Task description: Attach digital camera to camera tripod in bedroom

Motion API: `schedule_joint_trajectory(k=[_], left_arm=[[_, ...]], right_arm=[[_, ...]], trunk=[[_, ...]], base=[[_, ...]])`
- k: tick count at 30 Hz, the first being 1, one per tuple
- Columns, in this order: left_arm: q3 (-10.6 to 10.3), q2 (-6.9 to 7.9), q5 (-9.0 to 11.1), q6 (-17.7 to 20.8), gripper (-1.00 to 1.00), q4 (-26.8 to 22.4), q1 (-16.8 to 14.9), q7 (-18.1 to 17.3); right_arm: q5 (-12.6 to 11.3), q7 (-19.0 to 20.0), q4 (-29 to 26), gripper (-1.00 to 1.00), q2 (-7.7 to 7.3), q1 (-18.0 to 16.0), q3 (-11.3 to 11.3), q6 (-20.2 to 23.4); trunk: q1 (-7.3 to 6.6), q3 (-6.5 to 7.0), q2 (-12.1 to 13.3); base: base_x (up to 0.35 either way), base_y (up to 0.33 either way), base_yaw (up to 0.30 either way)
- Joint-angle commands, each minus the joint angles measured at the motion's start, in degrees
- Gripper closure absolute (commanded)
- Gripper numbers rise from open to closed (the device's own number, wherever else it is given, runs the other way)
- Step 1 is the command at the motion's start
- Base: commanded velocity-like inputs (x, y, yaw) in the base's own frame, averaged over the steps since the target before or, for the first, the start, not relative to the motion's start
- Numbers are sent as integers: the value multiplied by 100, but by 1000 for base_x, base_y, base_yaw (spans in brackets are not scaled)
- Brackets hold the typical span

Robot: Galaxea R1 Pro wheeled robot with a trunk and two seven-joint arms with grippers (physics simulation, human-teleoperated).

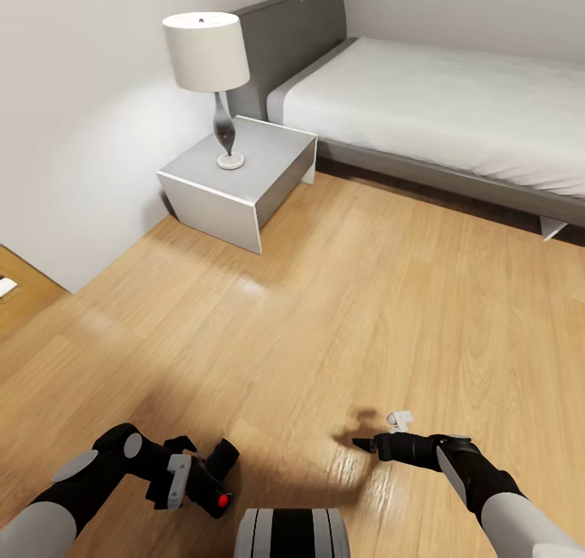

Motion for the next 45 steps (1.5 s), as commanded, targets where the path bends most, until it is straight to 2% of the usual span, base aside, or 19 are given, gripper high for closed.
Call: schedule_joint_trajectory(k=[1, 5, 15, 26, 29, 32, 37, 41, 42, 44, 45], left_arm=[[-16, 3, -28, -32, -100, -7, -2, 0], [-14, -8, -29, -17, -100, -9, -2, 11], [-16, -51, -79, 155, -100, 11, -31, 317], [-16, -174, -131, 179, -100, 166, -50, 424], [-16, -197, -133, 179, -100, 313, -63, 595], [-16, -217, -134, 179, -100, 569, -70, 924], [-20, -222, -150, 179, -100, 681, -72, 1067], [-18, -229, -249, 180, -100, 705, -72, 1097], [-16, -291, -511, 180, -100, 732, -72, 1117], [-16, -322, -598, 180, -100, 738, -72, 1121], [-17, -362, -728, 180, -100, 744, -72, 1126]], right_arm=[[30, 36, -7, -100, 5, -3, -44, 48], [30, 36, -6, -100, 6, -1, -44, 48], [30, 36, -7, -100, 6, -3, -44, 48], [30, 36, -7, -100, 6, -3, -44, 48], [32, 37, -6, -100, 6, -2, -44, 48], [33, 36, -7, -100, 6, -1, -44, 48], [35, 36, -1, -100, 6, -2, -44, 48], [35, 38, 51, -100, 6, -3, -44, 44], [42, 36, 136, -100, 6, -3, -39, 38], [44, 36, 148, -100, 6, -2, -37, 37], [45, 36, 160, -100, 6, -3, -36, 33]], trunk=[[-1, -4, -2], [-1, -4, -2], [-1, -4, -2], [-1, -4, -2], [-1, -4, -2], [-1, -4, -2], [-1, -4, -2], [-1, -4, -2], [-1, -4, -2], [-1, -4, -2], [-1, -4, -2]], base=[[0, 0, 0], [0, 0, 0], [0, 0, 0], [0, 0, 0], [0, 0, 0], [0, 0, 0], [0, 0, 0], [0, 0, 0], [0, 0, 0], [0, 0, 0], [0, 0, 0]])
